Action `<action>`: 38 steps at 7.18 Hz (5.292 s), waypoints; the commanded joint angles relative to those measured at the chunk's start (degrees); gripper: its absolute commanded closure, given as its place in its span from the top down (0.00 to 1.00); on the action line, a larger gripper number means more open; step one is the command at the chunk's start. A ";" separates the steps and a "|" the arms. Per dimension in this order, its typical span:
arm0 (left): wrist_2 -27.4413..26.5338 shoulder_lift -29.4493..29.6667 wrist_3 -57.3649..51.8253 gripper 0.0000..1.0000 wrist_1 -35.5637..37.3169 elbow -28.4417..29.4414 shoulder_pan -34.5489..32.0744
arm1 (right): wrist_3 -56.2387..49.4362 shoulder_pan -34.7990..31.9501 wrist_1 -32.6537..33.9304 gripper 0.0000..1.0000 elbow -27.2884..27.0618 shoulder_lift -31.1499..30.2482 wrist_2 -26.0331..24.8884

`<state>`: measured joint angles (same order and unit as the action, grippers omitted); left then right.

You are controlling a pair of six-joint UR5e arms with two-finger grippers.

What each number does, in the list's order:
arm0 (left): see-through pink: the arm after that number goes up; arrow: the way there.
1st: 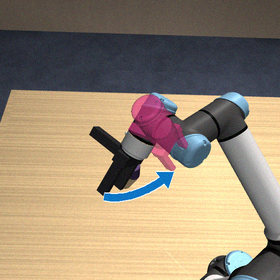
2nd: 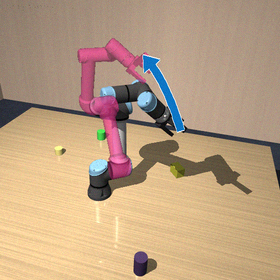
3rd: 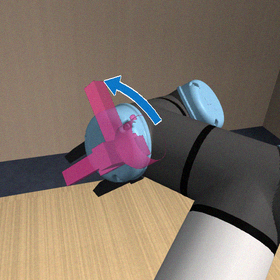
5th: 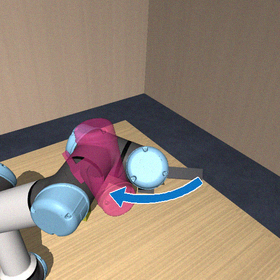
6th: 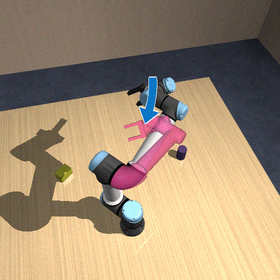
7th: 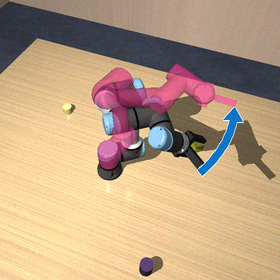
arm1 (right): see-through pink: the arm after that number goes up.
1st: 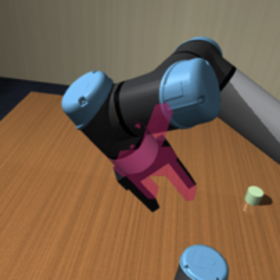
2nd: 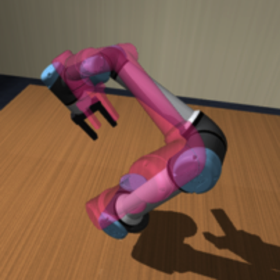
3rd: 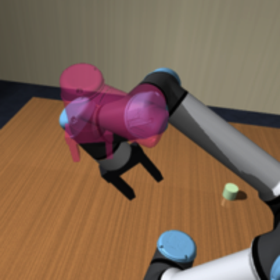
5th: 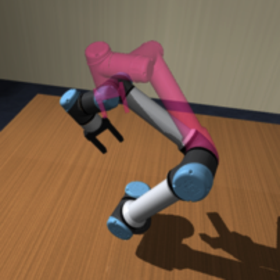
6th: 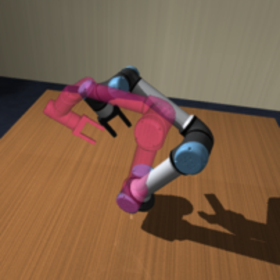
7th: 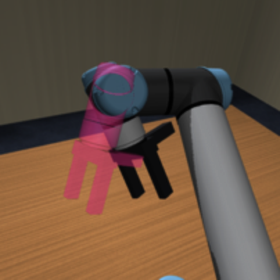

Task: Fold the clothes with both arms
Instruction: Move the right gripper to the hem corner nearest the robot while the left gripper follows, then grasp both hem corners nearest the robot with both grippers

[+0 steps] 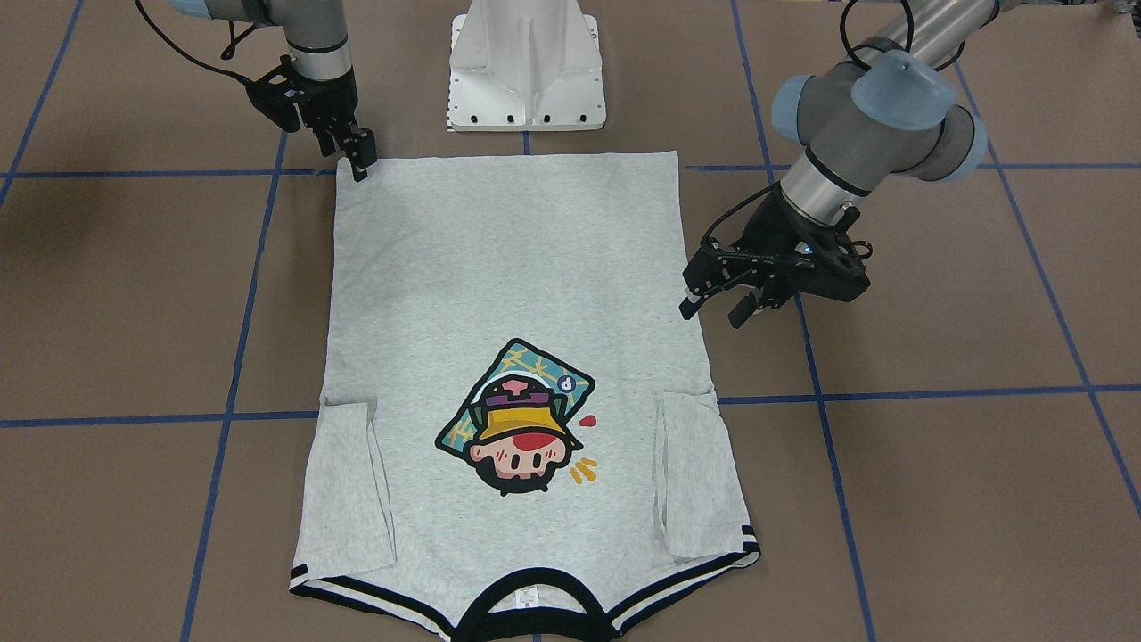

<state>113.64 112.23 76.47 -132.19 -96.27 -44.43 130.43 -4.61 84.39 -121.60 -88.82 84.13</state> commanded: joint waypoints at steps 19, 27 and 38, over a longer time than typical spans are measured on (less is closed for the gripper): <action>-16.87 -13.79 37.16 0.79 26.63 -21.77 32.73 | 0.17 -0.75 0.78 0.00 -4.79 -0.38 0.51; -16.96 -15.11 37.62 0.66 26.63 -21.07 35.29 | 0.09 -0.75 0.69 0.00 -4.79 -0.30 0.51; -12.86 -21.24 37.00 0.00 27.68 -30.17 35.02 | 0.09 0.21 6.83 0.00 -9.70 0.06 1.21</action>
<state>98.61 93.77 113.38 -104.50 -122.61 -9.41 130.52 -4.99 88.76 -129.37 -88.88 84.88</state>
